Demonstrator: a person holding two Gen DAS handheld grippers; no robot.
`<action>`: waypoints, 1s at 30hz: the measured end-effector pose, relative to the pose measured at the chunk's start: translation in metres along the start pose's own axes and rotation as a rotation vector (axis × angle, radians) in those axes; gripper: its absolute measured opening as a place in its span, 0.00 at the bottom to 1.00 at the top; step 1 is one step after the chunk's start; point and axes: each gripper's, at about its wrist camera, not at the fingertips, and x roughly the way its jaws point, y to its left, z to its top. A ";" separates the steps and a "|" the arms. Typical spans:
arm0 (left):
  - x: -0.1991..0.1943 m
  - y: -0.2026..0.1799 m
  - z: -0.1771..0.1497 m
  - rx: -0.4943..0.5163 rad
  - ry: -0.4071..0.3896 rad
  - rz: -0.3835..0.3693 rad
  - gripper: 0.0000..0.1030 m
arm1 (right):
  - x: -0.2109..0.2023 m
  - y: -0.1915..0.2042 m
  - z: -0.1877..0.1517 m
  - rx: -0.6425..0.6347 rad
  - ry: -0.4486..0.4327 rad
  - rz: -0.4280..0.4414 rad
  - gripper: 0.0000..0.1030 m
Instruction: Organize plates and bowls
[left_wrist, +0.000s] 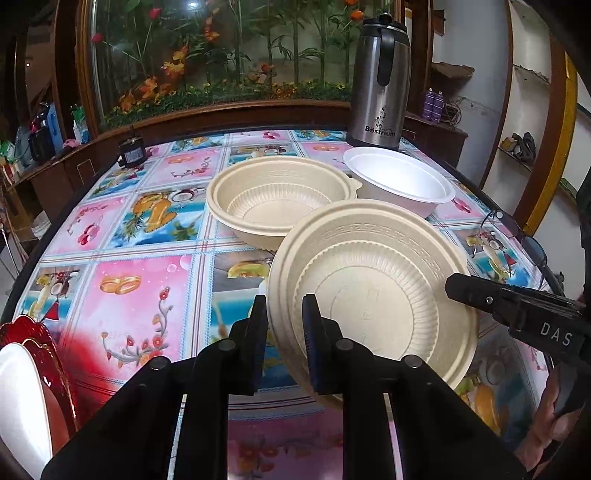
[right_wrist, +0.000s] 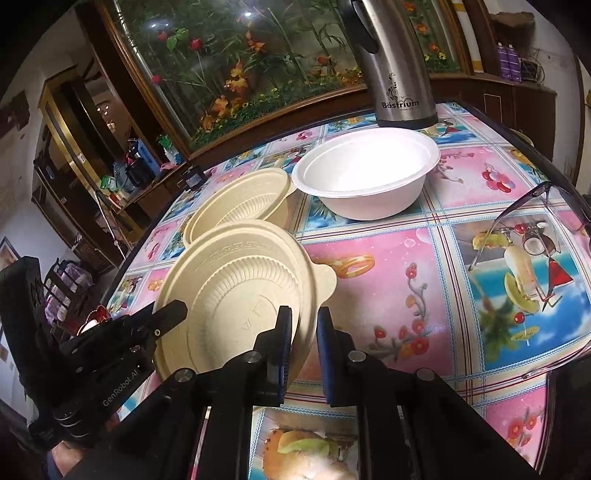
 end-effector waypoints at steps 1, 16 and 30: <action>0.000 -0.001 0.000 0.006 -0.005 0.009 0.15 | 0.000 0.001 0.000 0.000 -0.002 0.007 0.13; -0.006 -0.002 -0.001 0.029 -0.055 0.071 0.15 | 0.000 0.008 -0.003 -0.031 -0.009 0.016 0.13; -0.010 -0.007 -0.004 0.033 -0.048 0.089 0.15 | -0.004 0.008 -0.003 -0.026 -0.024 0.011 0.13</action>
